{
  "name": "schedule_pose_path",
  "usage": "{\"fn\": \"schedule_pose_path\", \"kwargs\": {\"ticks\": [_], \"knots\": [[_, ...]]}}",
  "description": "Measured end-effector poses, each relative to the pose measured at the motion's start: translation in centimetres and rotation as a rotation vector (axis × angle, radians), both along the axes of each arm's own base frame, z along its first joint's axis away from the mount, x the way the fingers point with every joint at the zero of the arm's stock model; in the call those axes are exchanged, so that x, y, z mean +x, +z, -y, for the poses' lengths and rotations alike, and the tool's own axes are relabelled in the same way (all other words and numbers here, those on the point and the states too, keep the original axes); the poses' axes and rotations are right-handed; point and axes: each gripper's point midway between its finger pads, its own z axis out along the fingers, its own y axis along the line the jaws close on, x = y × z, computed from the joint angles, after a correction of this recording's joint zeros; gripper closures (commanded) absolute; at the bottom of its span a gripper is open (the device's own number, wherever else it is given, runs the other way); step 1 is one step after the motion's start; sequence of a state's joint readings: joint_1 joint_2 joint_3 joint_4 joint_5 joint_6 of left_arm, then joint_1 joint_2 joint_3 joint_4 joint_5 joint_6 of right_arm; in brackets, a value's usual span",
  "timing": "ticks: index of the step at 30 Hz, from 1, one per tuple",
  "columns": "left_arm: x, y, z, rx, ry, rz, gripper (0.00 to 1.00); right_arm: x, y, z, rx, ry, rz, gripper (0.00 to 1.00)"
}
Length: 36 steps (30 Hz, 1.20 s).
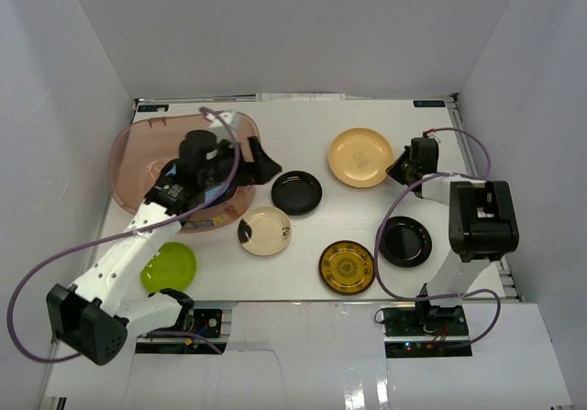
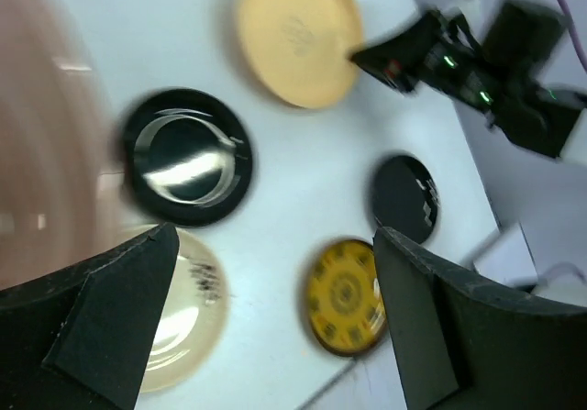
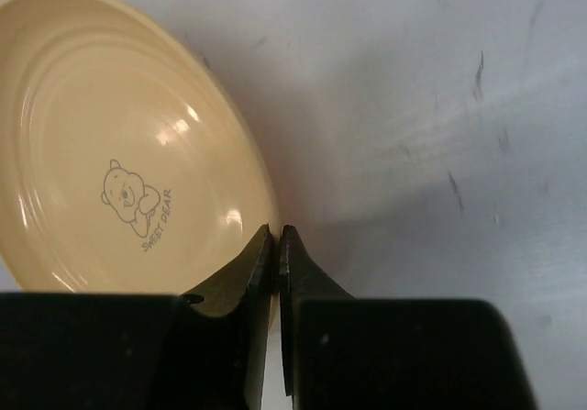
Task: Place the plates into the plastic bin on the countertop
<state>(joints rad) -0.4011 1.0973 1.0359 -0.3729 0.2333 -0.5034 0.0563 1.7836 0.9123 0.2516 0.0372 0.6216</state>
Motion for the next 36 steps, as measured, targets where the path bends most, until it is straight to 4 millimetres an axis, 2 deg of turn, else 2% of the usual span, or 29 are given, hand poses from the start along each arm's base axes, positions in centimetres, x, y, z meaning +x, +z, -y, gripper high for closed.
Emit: {"fn": "schedule_pose_path", "kwargs": {"ticks": [3, 5, 9, 11, 14, 16, 18, 19, 20, 21, 23, 24, 27, 30, 32, 34, 36], "knots": [[-2.2, 0.2, 6.8, 0.024, -0.190, 0.000, 0.02, -3.1, 1.9, -0.4, 0.025, 0.021, 0.040, 0.92], [-3.1, -0.4, 9.8, 0.046, -0.256, -0.014, 0.03, -4.6, 4.6, -0.9, 0.053, 0.047, 0.118, 0.92], [-2.6, -2.5, 12.8, 0.094, -0.275, -0.049, 0.07, -8.2, 10.1, -2.8, 0.144, 0.130, 0.309, 0.92], [-2.2, -3.6, 13.8, 0.123, -0.268, -0.061, 0.09, -10.4, 11.2, -4.2, 0.188, 0.193, 0.359, 0.92], [-1.5, -5.0, 14.9, 0.166, -0.240, -0.065, 0.16, -13.5, 11.2, -6.1, 0.249, 0.288, 0.368, 0.92], [-1.1, -5.8, 15.0, 0.191, -0.214, -0.064, 0.37, -15.2, 11.3, -7.1, 0.282, 0.342, 0.371, 0.92], [-0.9, -6.3, 15.0, 0.207, -0.189, -0.068, 0.63, -16.5, 11.8, -7.8, 0.308, 0.385, 0.382, 0.92], [-0.8, -6.4, 15.0, 0.212, -0.182, -0.068, 0.87, -17.0, 12.1, -8.0, 0.317, 0.403, 0.390, 0.92], [-0.8, -6.4, 15.1, 0.201, -0.176, -0.073, 0.94, -17.2, 12.1, -8.0, 0.304, 0.407, 0.392, 0.92], [-1.1, -5.5, 15.6, 0.174, -0.205, -0.066, 0.99, -17.5, 11.8, -7.9, 0.303, 0.402, 0.384, 0.78], [-1.4, -4.9, 15.8, 0.180, -0.210, -0.048, 1.00, -18.1, 11.6, -7.9, 0.314, 0.407, 0.383, 0.53], [-1.3, -4.9, 15.6, 0.188, -0.191, -0.041, 1.00, -18.4, 11.7, -8.0, 0.321, 0.417, 0.382, 0.37], [0.2, -4.8, 13.5, 0.243, -0.094, -0.015, 1.00, -19.5, 12.3, -8.7, 0.327, 0.475, 0.404, 0.27], [1.9, -3.7, 10.1, 0.272, 0.020, 0.003, 1.00, -20.6, 12.4, -9.0, 0.329, 0.511, 0.404, 0.21], [3.5, -2.1, 6.5, 0.245, 0.113, 0.009, 1.00, -21.3, 12.5, -9.2, 0.328, 0.528, 0.406, 0.20], [5.5, 0.0, 0.7, 0.185, 0.270, 0.025, 1.00, -21.9, 12.8, -9.2, 0.321, 0.543, 0.416, 0.20], [6.5, 1.9, -6.2, 0.136, 0.464, 0.051, 1.00, -22.6, 13.0, -9.3, 0.318, 0.558, 0.425, 0.20]]}}
